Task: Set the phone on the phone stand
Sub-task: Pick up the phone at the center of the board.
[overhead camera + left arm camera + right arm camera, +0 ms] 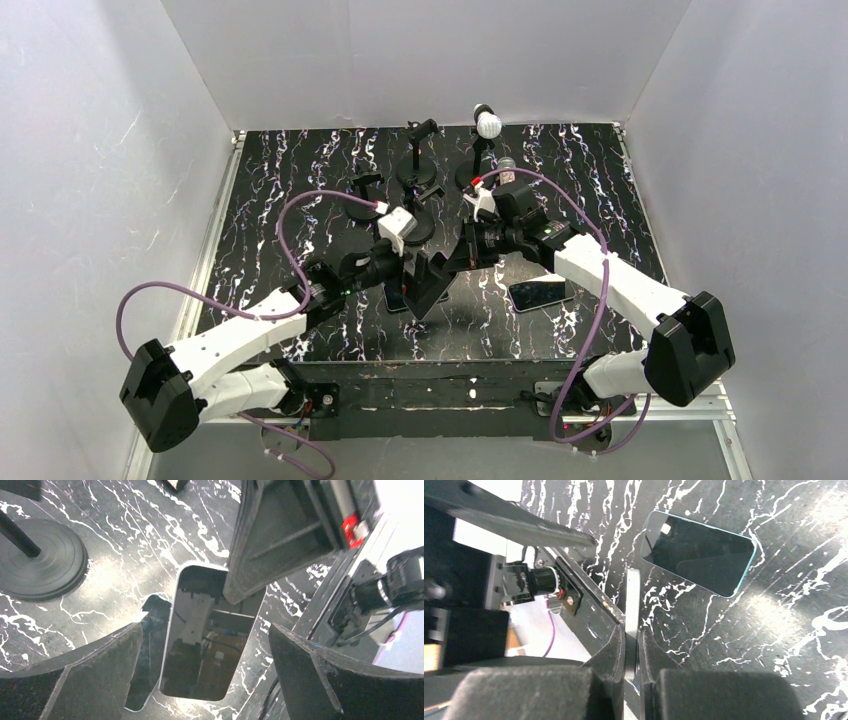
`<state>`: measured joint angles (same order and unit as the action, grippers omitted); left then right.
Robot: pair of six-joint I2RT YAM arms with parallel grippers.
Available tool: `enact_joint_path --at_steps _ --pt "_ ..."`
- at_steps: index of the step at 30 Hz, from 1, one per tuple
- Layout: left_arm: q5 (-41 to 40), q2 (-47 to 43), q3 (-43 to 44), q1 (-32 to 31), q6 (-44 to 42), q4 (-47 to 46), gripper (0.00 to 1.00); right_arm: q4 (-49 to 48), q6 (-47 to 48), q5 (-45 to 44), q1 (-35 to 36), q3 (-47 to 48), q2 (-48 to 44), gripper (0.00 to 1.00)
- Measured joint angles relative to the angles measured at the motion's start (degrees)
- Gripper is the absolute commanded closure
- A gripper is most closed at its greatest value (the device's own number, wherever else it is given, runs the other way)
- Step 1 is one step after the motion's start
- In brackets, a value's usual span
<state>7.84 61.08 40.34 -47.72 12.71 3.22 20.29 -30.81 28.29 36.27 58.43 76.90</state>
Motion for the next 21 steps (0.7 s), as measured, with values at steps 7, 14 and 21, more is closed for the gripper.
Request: enact_joint_path --at_steps 7,14,21 --pt "10.32 -1.77 1.86 9.18 5.44 -0.81 0.02 3.85 5.27 -1.86 -0.07 0.02 -0.59 0.99" --pt "25.4 -1.44 2.16 16.7 11.93 -3.63 0.02 4.85 10.54 2.95 -0.57 0.07 -5.09 0.99" --pt "41.72 4.17 1.6 16.9 17.68 -11.98 0.1 5.18 12.85 13.84 -1.81 3.32 -7.45 0.99"
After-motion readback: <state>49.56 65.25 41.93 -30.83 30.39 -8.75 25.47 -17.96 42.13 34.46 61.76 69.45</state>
